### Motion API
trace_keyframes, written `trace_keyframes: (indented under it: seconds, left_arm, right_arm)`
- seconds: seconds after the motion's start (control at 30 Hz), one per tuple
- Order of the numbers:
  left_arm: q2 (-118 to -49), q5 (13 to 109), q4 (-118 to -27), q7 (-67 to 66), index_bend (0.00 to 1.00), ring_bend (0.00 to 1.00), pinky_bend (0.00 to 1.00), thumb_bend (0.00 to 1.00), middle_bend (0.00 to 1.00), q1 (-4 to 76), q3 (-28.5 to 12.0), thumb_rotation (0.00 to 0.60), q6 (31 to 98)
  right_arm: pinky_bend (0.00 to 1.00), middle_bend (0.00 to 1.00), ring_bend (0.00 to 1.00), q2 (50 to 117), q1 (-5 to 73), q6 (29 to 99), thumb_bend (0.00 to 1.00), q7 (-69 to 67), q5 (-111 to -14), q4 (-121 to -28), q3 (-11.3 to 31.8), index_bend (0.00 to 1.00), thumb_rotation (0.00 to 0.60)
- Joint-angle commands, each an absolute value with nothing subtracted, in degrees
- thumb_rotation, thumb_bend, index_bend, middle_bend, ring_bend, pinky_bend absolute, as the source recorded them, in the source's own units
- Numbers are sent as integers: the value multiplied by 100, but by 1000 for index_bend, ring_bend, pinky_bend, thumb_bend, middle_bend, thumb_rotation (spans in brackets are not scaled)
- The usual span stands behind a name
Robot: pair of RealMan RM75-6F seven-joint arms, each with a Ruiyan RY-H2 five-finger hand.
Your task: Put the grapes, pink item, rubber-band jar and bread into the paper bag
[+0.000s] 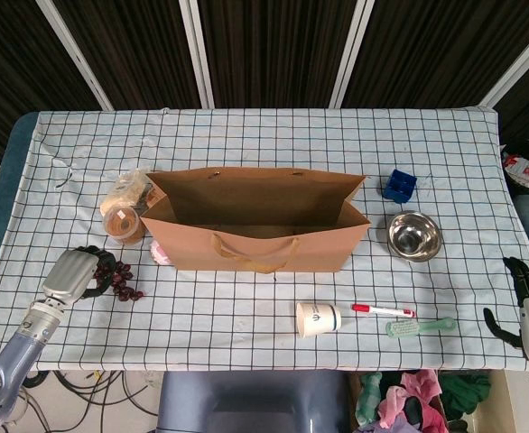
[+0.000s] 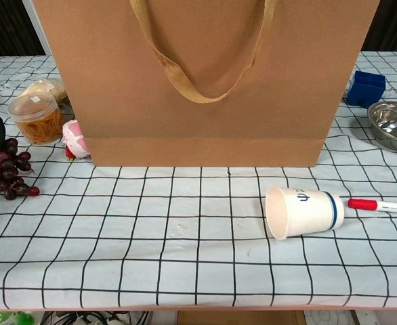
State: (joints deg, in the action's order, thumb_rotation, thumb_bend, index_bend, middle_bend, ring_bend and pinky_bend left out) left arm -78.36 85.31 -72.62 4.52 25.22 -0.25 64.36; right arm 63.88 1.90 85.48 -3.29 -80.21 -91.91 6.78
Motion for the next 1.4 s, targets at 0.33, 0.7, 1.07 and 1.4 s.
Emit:
trace_keyframes:
  seconds: [0.33, 0.7, 1.07, 1.4]
  left_arm:
    - [-7813, 8551, -7281, 405, 515, 338, 438, 391, 498, 2450, 3, 600, 6544]
    - [-7924, 8494, -7194, 382, 514, 338, 438, 391, 498, 2453, 21, 600, 6430]
    - [-7855, 8518, -7278, 420, 513, 338, 438, 391, 497, 2449, -59, 600, 6571]
    - [-6917, 9335, -9464, -1035, 522, 338, 457, 391, 516, 2243, -515, 600, 8241]
  right_arm:
    - [299, 87, 177, 6402, 224, 8502, 299, -313, -8052, -9165, 666, 103, 600]
    - [299, 87, 177, 6368, 170, 8615, 299, -413, -8095, -9163, 667, 103, 600]
    - [299, 87, 177, 6361, 174, 8569, 299, -419, -8076, -9159, 653, 103, 600]
    - [299, 87, 177, 6368, 183, 8538, 299, -401, -8081, -9183, 636, 103, 600]
